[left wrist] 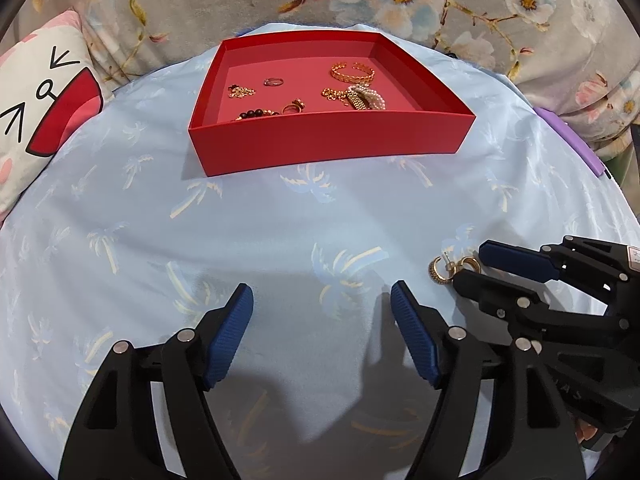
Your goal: Organize jewelry
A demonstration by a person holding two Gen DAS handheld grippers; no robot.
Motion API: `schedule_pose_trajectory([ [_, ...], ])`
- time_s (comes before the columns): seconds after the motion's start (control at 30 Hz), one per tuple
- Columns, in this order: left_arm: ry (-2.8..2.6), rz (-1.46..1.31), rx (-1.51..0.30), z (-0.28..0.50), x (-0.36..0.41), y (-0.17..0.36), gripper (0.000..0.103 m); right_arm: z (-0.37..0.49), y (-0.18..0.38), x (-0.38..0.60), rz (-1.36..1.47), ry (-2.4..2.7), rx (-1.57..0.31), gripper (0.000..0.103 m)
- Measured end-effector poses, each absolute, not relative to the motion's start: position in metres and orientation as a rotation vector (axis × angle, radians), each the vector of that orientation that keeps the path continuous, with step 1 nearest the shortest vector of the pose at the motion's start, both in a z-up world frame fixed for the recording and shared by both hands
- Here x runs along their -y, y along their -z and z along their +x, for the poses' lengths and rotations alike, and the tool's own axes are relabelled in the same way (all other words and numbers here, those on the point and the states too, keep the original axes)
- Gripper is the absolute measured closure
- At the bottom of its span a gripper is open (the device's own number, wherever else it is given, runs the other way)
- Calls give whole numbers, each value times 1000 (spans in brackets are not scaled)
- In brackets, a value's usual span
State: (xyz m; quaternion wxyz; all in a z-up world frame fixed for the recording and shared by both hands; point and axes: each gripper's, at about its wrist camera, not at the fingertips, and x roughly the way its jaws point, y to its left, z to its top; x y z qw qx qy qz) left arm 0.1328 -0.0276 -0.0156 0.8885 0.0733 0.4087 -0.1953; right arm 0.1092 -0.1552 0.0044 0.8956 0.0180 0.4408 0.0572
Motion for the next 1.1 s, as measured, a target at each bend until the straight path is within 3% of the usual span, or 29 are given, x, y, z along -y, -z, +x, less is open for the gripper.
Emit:
schedule_pose_trajectory([
  [0.1, 412, 156, -850, 132, 28, 16, 32, 110, -4, 159, 50, -110, -913, 85],
  [0.93, 478, 239, -849, 124, 83, 17, 33, 85, -3, 202, 122, -1, -909, 85],
  [1.1, 471, 240, -841, 124, 85, 16, 46, 84, -3, 200, 117, 5, -907, 85],
])
